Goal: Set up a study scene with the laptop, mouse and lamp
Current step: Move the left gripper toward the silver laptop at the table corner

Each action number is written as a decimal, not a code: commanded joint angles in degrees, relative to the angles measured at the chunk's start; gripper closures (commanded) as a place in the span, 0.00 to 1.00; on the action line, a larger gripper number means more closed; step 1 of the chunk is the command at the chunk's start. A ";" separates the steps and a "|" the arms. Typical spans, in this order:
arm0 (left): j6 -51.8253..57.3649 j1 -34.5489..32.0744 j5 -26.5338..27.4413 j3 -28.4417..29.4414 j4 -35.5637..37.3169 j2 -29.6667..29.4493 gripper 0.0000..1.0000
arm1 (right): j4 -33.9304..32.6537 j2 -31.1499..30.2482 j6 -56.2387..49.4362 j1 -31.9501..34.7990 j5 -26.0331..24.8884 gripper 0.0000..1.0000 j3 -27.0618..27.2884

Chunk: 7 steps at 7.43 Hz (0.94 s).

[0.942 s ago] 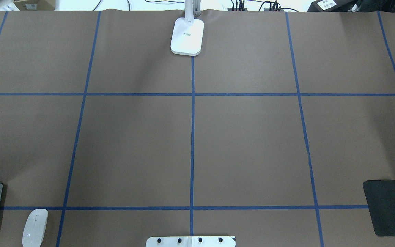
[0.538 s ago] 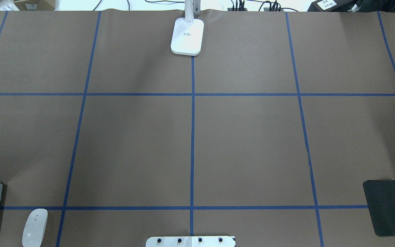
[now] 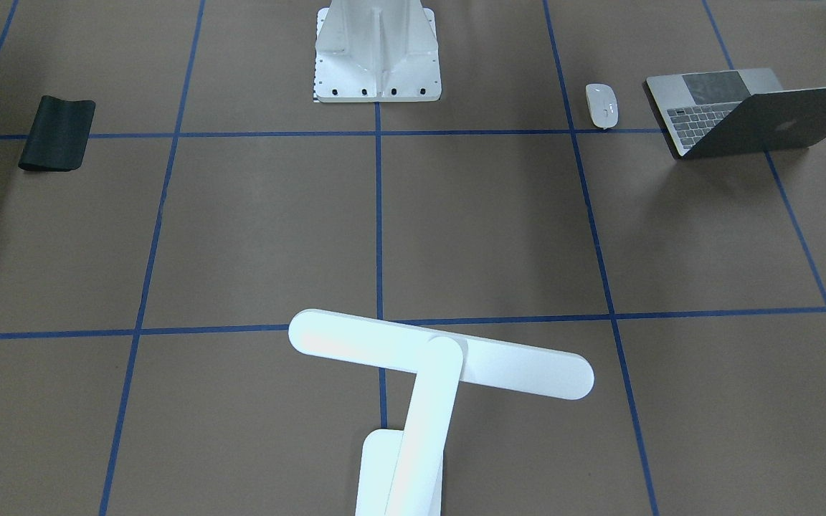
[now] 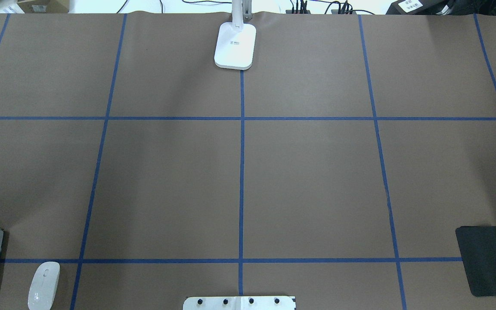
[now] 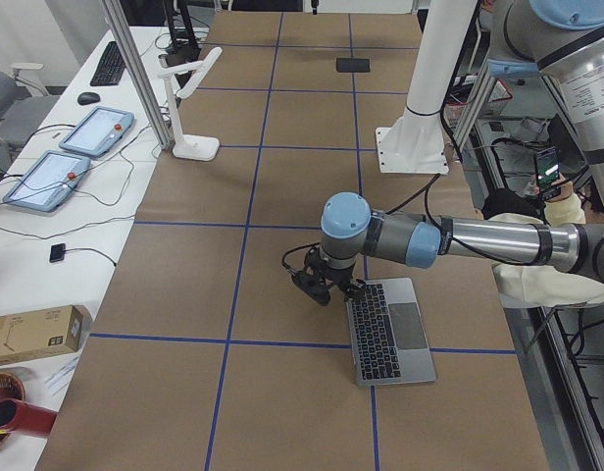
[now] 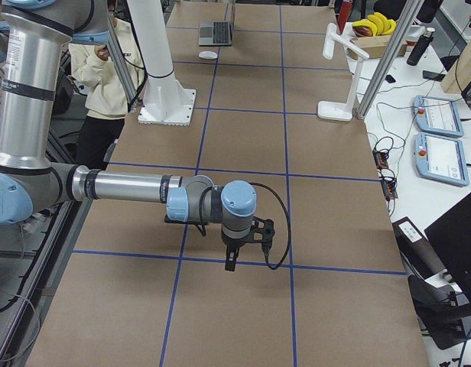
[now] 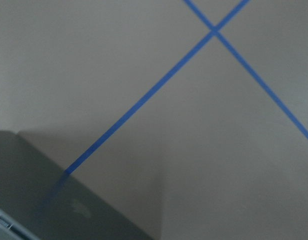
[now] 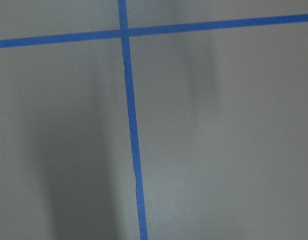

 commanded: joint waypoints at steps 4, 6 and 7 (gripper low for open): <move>-18.46 0.16 -0.20 0.59 -7.06 6.02 0.00 | 4.37 -1.84 -0.04 0.04 0.39 0.00 0.39; -19.39 0.08 -0.64 1.38 -7.27 4.88 0.00 | 4.46 -1.84 -0.04 0.04 0.39 0.00 0.48; -21.83 0.08 -0.21 3.73 -8.05 3.40 0.00 | 4.46 -1.84 -0.04 0.04 0.39 0.00 0.48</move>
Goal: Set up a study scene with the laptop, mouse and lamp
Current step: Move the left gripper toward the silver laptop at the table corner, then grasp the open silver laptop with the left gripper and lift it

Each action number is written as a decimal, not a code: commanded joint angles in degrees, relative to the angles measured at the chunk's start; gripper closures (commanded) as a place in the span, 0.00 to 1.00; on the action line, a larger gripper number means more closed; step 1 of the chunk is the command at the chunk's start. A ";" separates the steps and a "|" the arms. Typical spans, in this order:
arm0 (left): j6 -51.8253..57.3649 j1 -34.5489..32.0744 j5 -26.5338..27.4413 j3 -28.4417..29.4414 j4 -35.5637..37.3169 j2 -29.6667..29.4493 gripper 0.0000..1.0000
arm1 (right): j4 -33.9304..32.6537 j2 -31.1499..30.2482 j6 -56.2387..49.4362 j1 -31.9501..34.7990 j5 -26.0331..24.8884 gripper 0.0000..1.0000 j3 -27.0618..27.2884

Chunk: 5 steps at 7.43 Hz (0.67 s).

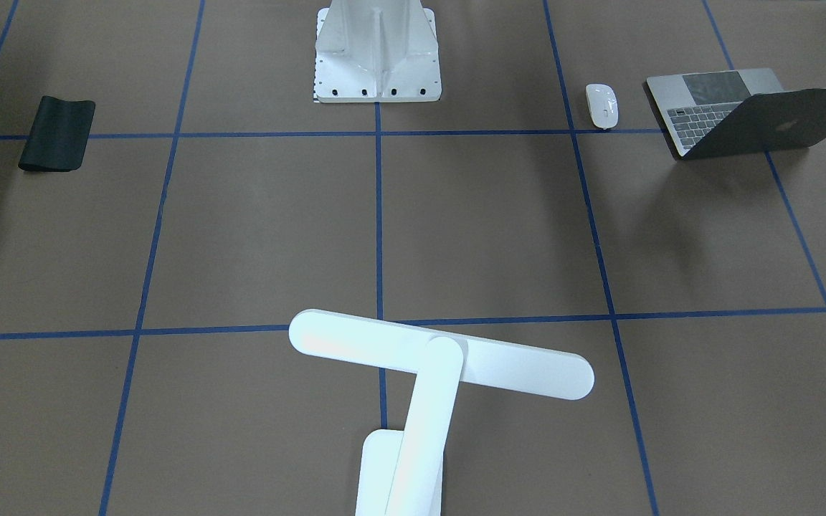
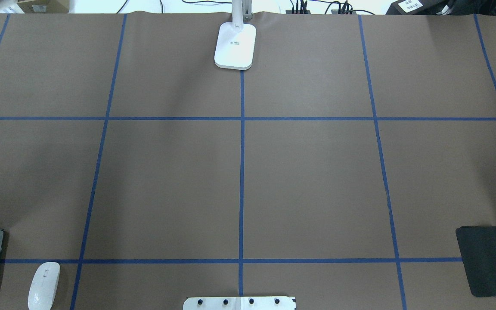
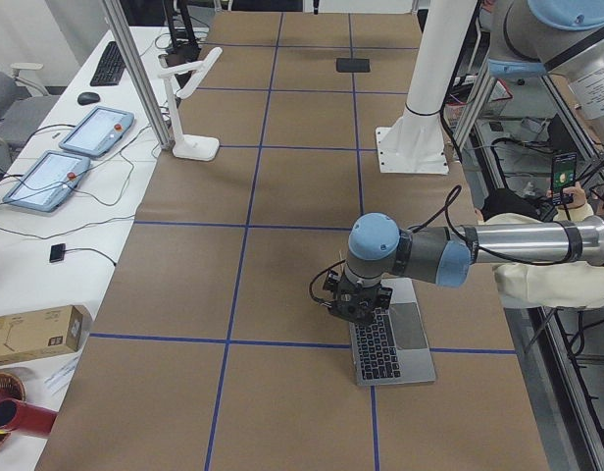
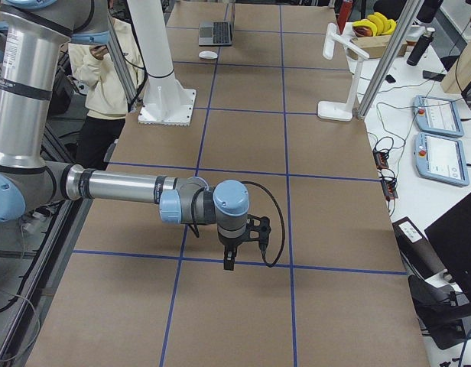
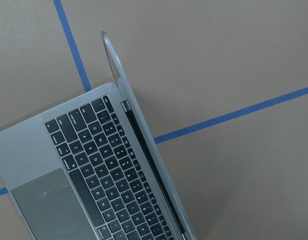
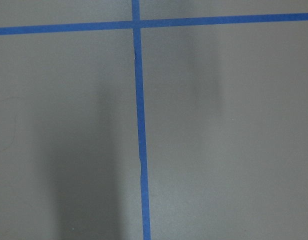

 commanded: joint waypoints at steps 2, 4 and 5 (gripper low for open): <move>-6.01 0.16 1.24 6.15 -6.37 -2.26 0.00 | 0.03 -0.01 0.00 0.09 0.09 0.00 0.11; -6.72 0.51 1.34 7.31 -6.48 -3.49 0.00 | 0.03 -0.01 -0.09 0.09 0.00 0.00 0.20; -6.81 0.69 1.25 7.31 -6.57 -3.49 0.09 | 0.03 -0.01 -0.09 0.09 0.09 0.00 0.20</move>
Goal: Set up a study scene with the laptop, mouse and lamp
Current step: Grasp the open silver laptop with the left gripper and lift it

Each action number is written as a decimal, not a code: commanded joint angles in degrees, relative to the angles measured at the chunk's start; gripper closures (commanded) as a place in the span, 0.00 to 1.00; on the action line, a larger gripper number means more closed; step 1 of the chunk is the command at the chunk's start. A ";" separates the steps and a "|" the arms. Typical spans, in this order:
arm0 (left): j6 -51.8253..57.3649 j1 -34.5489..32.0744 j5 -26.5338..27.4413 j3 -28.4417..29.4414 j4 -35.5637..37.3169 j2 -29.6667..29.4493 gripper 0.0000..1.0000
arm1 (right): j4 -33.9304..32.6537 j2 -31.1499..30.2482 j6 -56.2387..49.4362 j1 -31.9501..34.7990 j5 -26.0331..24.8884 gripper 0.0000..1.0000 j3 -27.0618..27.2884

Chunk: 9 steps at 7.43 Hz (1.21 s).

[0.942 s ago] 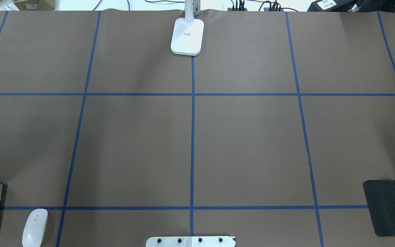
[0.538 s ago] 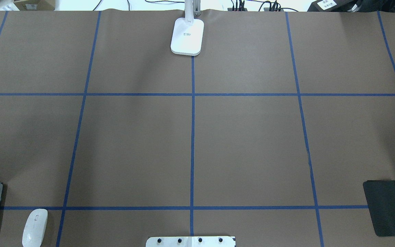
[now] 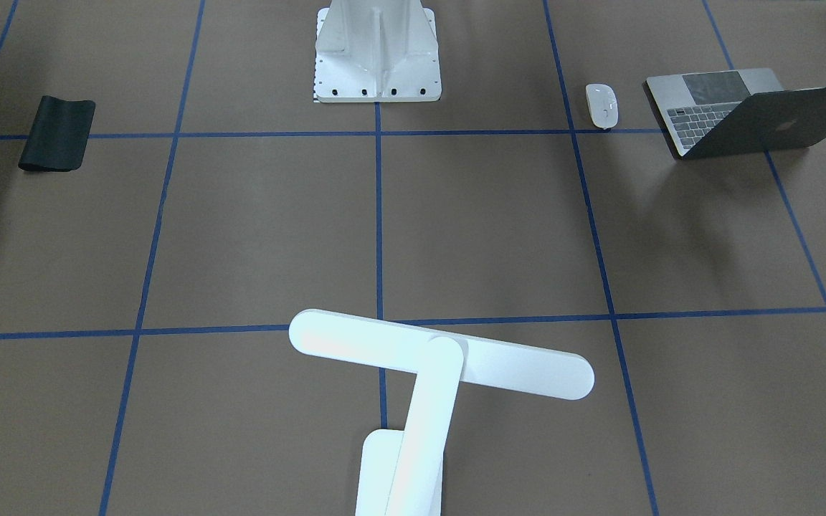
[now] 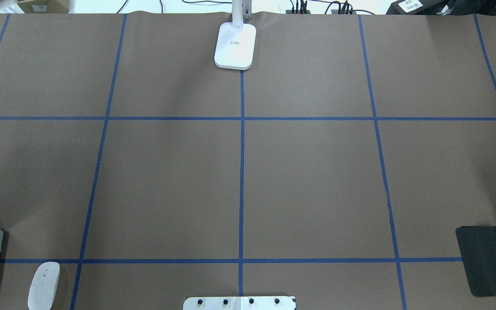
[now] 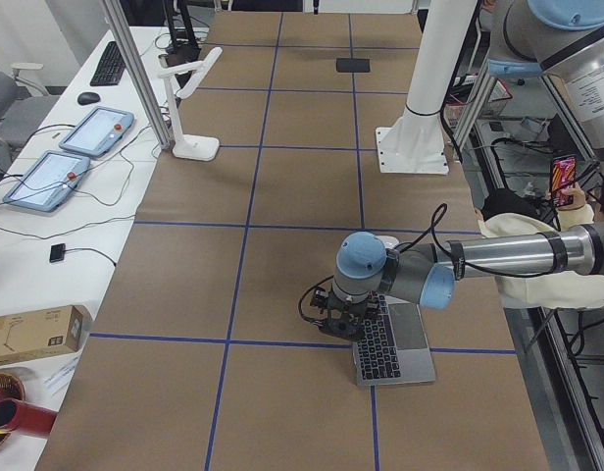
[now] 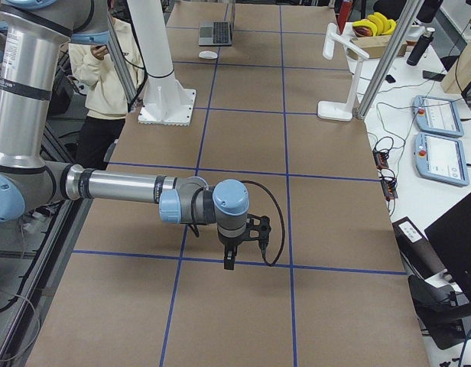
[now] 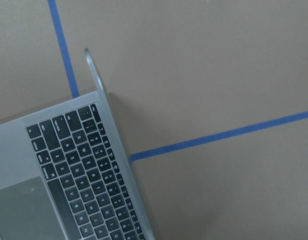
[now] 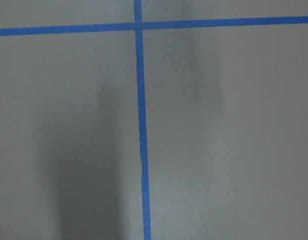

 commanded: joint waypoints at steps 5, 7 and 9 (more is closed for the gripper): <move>-0.46 0.22 -0.71 0.94 -0.43 -1.19 1.00 | 0.00 0.00 -0.01 0.09 0.92 0.00 0.02; 0.06 0.14 -4.37 1.03 0.35 -2.24 1.00 | 0.09 0.00 -0.01 0.35 1.27 0.00 0.11; 0.24 0.66 -7.12 0.51 3.76 -5.31 1.00 | 0.09 0.00 -0.01 0.70 1.62 0.00 0.28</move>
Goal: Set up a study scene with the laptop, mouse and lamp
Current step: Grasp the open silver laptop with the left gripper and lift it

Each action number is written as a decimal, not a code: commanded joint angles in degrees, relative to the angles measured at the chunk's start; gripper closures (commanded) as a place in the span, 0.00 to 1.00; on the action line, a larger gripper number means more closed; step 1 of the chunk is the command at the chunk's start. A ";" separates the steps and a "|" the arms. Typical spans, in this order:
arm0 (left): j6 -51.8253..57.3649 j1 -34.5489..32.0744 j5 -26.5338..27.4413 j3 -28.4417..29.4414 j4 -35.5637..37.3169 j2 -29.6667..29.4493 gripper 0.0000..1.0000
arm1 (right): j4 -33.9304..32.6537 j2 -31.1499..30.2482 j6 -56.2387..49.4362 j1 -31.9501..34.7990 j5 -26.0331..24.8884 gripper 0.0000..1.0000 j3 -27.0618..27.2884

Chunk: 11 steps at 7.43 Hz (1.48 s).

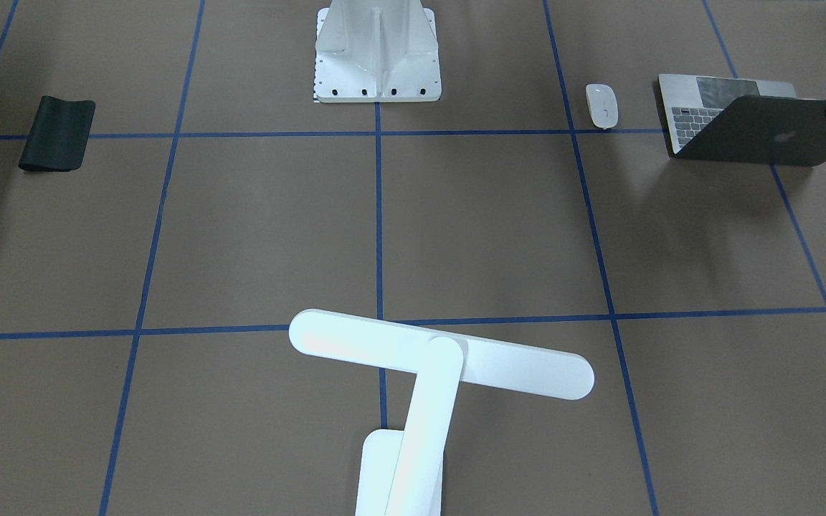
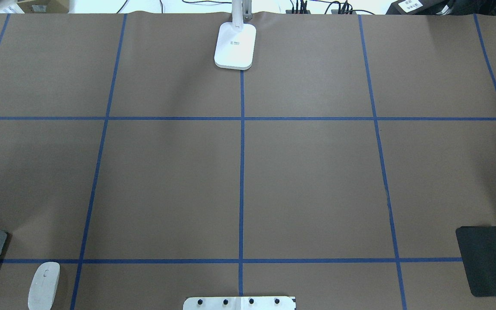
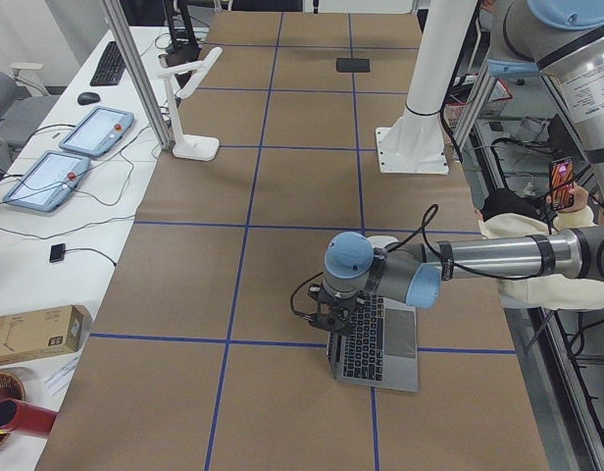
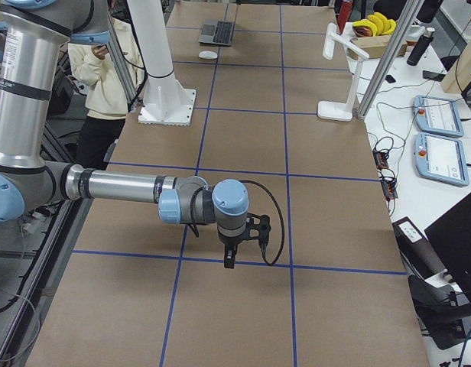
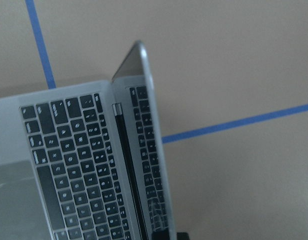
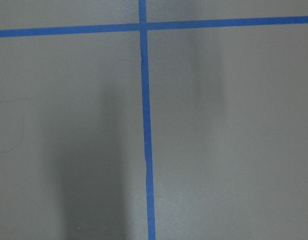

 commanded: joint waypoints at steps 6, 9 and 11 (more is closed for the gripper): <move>8.99 1.68 -7.00 -6.10 31.07 -17.66 1.00 | -0.07 -3.42 -0.09 0.92 1.60 0.00 1.59; 8.64 0.08 -7.00 -5.23 42.50 -30.74 1.00 | -0.07 -5.62 -0.18 1.27 2.30 0.00 2.22; 8.11 0.17 -7.00 -3.39 50.96 -41.74 1.00 | -0.25 -6.15 -0.26 1.80 3.18 0.00 2.31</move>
